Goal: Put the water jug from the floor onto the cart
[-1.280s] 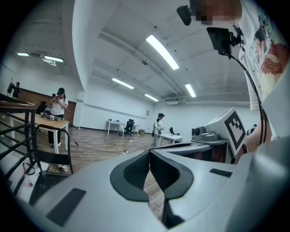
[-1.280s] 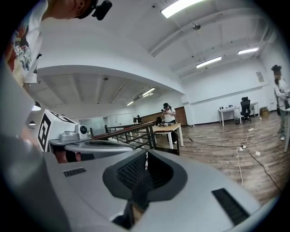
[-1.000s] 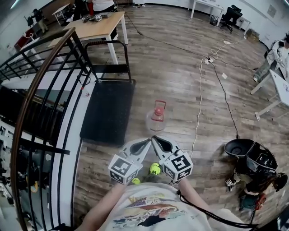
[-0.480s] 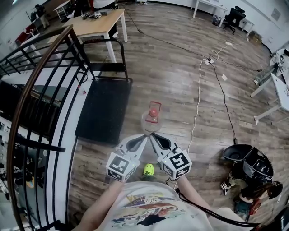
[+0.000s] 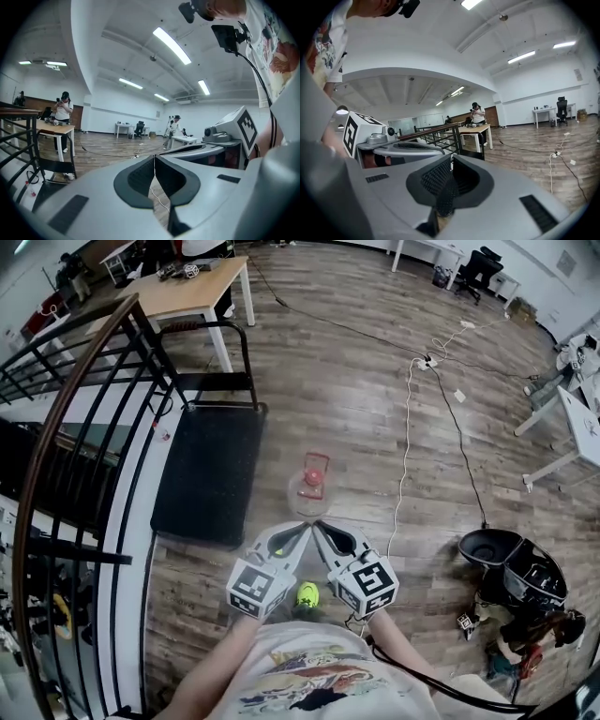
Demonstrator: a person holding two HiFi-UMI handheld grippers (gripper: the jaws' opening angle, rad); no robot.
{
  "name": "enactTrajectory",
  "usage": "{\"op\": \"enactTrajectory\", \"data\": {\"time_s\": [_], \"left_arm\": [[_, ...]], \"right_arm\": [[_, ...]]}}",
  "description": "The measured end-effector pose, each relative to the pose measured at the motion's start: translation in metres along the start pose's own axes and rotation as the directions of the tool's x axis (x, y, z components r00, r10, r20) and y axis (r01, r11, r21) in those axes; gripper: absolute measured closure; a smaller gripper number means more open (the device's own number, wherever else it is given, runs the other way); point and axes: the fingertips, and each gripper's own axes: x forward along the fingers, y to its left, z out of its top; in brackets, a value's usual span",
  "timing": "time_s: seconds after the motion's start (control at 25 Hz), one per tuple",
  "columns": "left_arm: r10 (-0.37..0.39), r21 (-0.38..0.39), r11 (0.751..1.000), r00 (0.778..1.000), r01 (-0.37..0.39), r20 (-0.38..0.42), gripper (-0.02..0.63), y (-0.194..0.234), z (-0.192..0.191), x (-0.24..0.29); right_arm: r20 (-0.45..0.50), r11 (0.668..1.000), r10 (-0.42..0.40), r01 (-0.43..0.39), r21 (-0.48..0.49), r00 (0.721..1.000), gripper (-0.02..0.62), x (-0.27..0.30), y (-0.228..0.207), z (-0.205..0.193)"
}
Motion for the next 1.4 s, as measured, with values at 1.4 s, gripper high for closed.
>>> {"op": "enactTrajectory", "data": {"time_s": [1.4], "left_arm": [[-0.214,0.109,0.969,0.975,0.219,-0.064,0.594,0.187,0.046,0.153]], "right_arm": [[0.007,0.963,-0.268,0.267,0.045,0.964,0.571,0.178,-0.153,0.06]]}}
